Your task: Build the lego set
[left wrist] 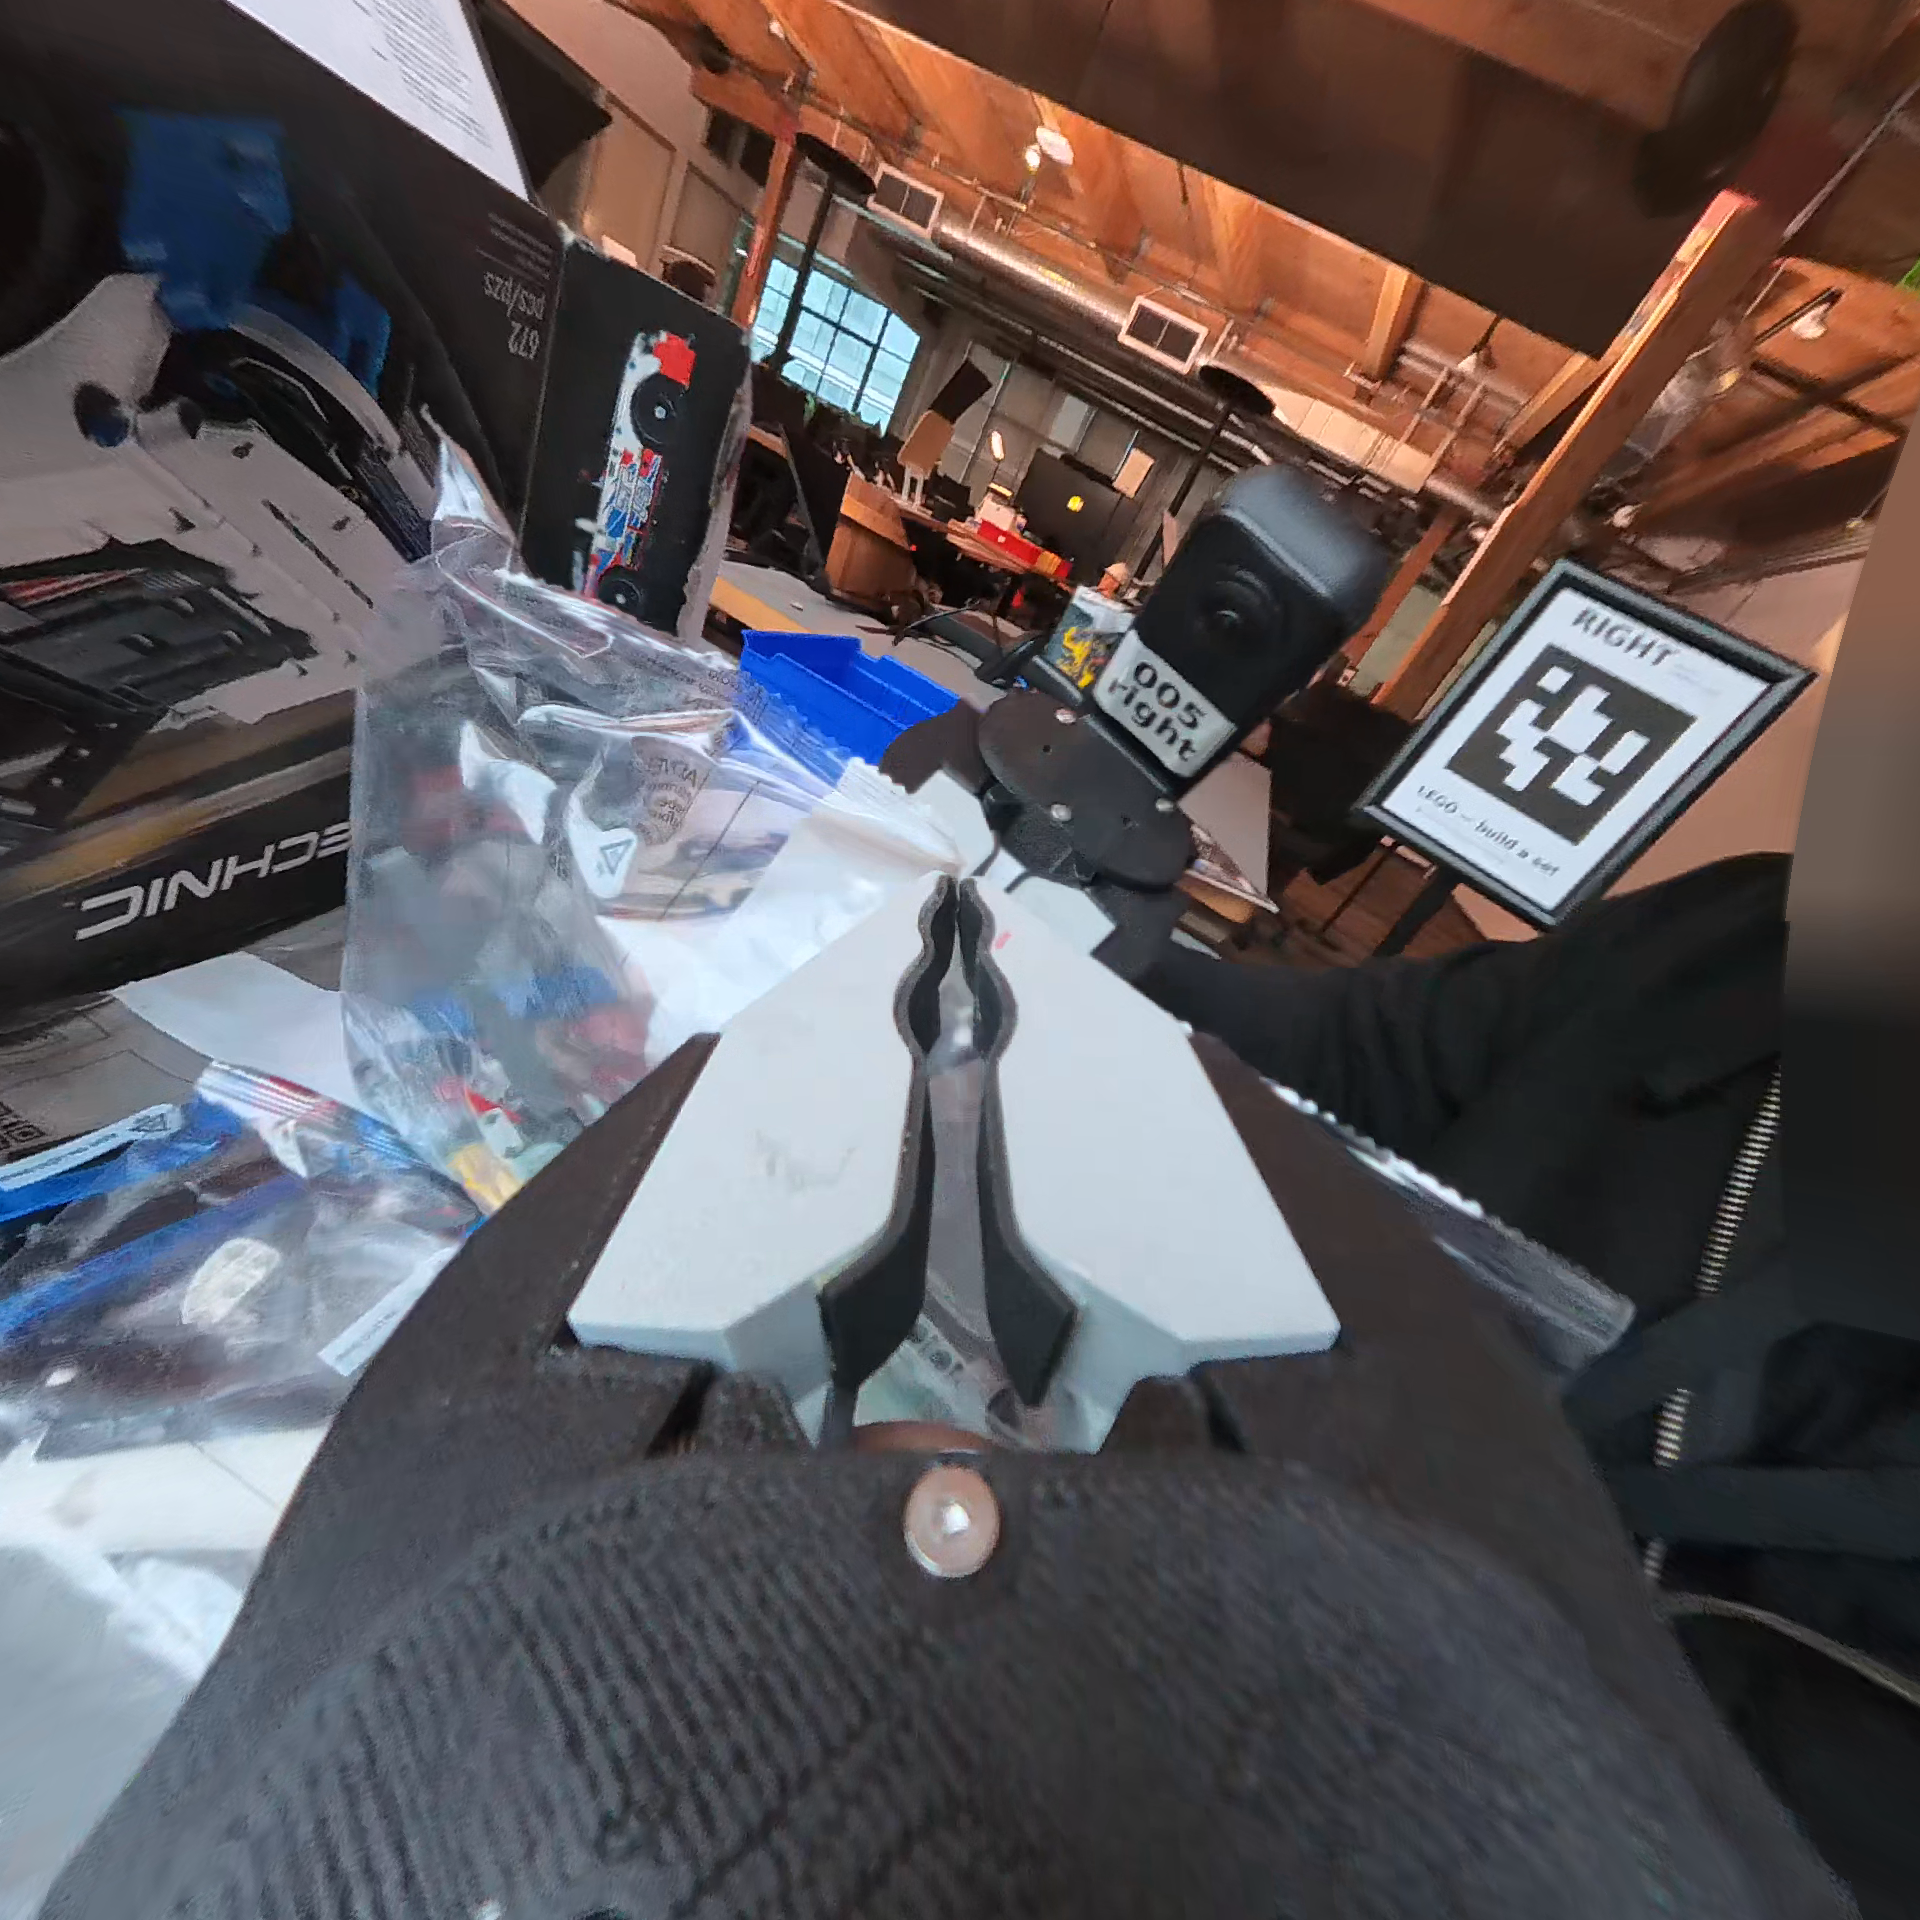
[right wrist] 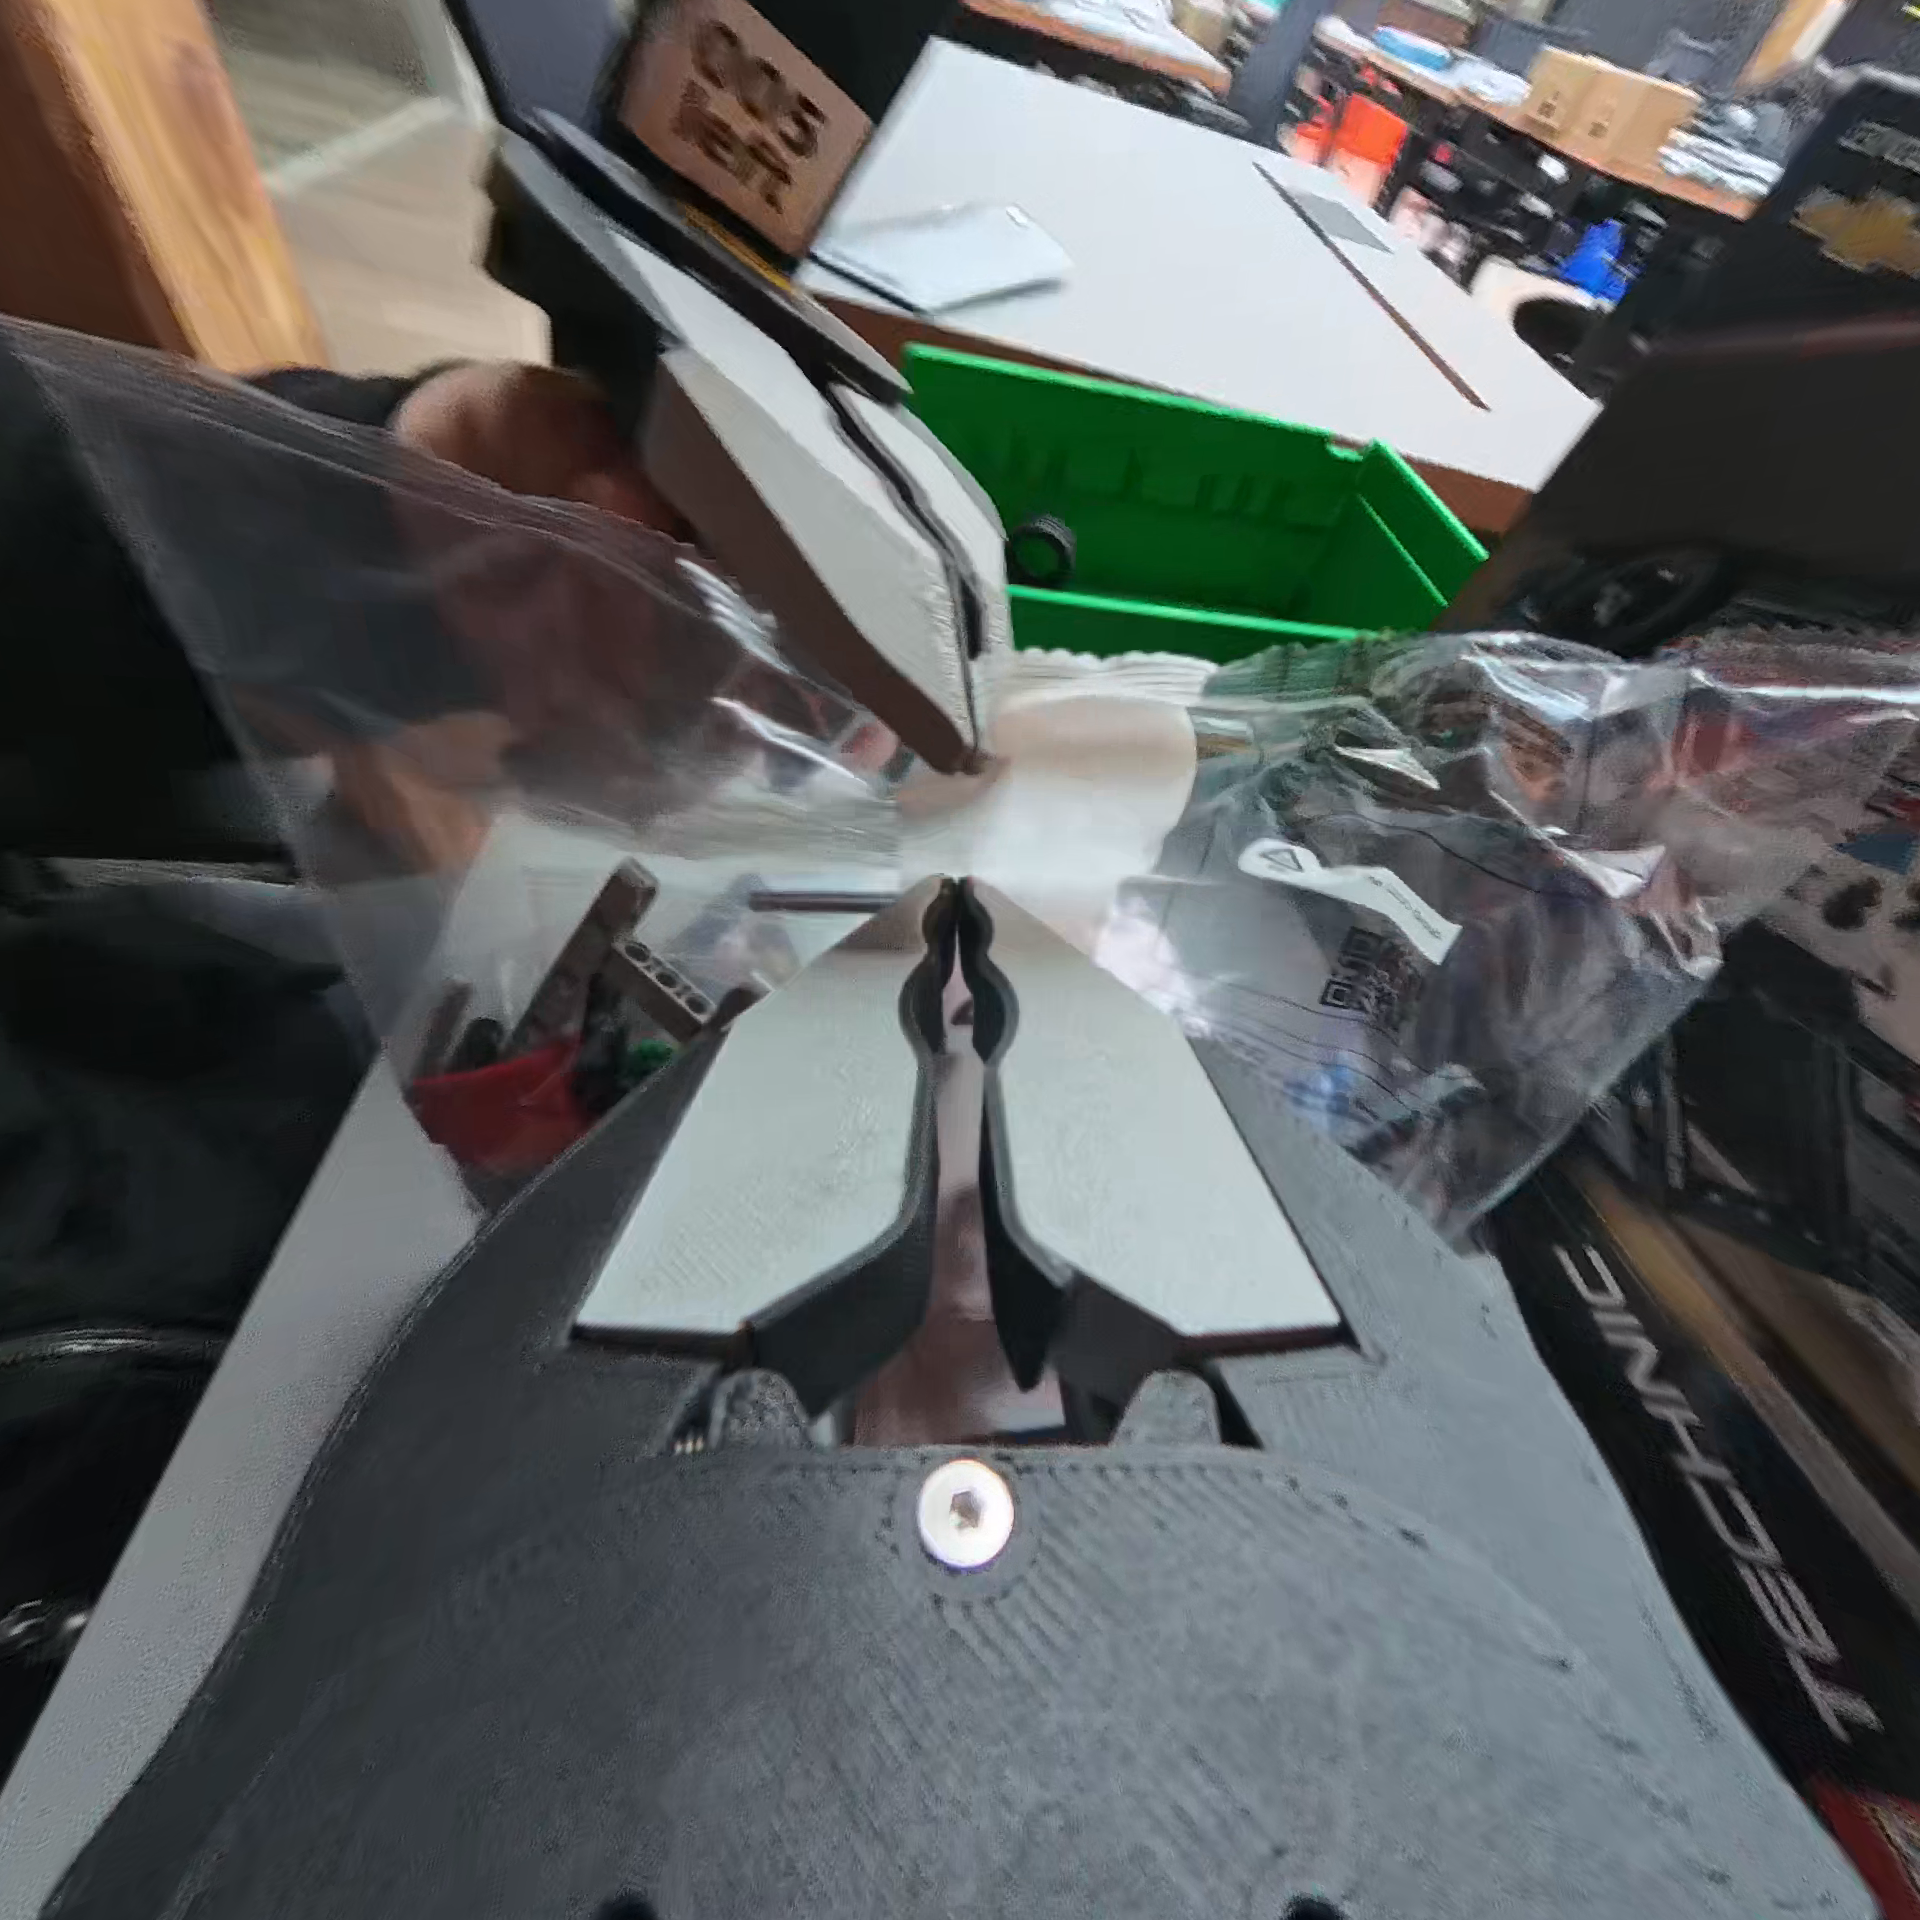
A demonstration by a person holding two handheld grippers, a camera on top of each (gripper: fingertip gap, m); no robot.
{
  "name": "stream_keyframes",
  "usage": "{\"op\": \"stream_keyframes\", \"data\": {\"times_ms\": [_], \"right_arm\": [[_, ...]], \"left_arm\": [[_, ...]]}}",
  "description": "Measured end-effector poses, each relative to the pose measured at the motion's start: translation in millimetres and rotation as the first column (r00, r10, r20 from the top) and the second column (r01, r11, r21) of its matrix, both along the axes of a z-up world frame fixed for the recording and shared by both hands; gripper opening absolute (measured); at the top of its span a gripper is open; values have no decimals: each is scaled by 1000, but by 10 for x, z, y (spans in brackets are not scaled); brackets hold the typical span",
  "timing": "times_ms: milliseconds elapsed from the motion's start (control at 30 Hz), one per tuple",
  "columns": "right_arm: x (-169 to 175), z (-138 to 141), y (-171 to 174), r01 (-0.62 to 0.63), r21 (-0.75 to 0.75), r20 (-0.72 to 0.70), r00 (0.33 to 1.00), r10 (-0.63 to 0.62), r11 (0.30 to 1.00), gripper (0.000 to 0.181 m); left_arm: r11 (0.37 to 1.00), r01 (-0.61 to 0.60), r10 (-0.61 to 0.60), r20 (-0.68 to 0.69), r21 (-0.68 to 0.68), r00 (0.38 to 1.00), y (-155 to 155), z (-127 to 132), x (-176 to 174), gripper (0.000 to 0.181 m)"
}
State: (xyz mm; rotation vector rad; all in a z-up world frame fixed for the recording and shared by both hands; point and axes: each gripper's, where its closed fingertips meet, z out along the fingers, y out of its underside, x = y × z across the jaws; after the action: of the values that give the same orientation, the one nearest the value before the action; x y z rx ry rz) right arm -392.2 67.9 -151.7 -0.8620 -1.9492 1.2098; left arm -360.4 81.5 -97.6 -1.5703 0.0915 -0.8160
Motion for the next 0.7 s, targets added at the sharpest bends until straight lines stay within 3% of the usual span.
{"op": "stream_keyframes", "data": {"times_ms": [33,133,200,333,367,533,633,700], "right_arm": [[-5,36,-19,-24,-35,-13,1000,24,999,0],[-59,107,29,-28,-108,-39,999,24,994,0],[-102,88,231,48,-52,-33,998,-50,997,5],[-92,119,555,179,-69,12,984,-178,981,92],[-78,155,556,183,-98,7,983,-183,978,98],[286,112,-231,19,-255,187,982,30,967,125],[372,85,-505,173,-273,166,977,-131,946,138],[364,-12,-477,331,-156,120,941,-315,931,139]], "left_arm": [[1000,1,-1,23,-8,1000,3,9,-25,0],[1000,21,-19,111,-13,994,12,29,0,0],[1000,13,-16,176,18,984,-49,127,-95,0],[991,-133,133,-13,-24,991,-124,11,-457,0],[987,-151,149,-34,-51,988,-146,-22,-492,0],[975,-223,223,25,-18,974,-114,168,-319,0],[951,-308,308,19,-4,951,35,219,-249,0],[943,-334,334,36,-6,942,146,227,-183,0]]}}
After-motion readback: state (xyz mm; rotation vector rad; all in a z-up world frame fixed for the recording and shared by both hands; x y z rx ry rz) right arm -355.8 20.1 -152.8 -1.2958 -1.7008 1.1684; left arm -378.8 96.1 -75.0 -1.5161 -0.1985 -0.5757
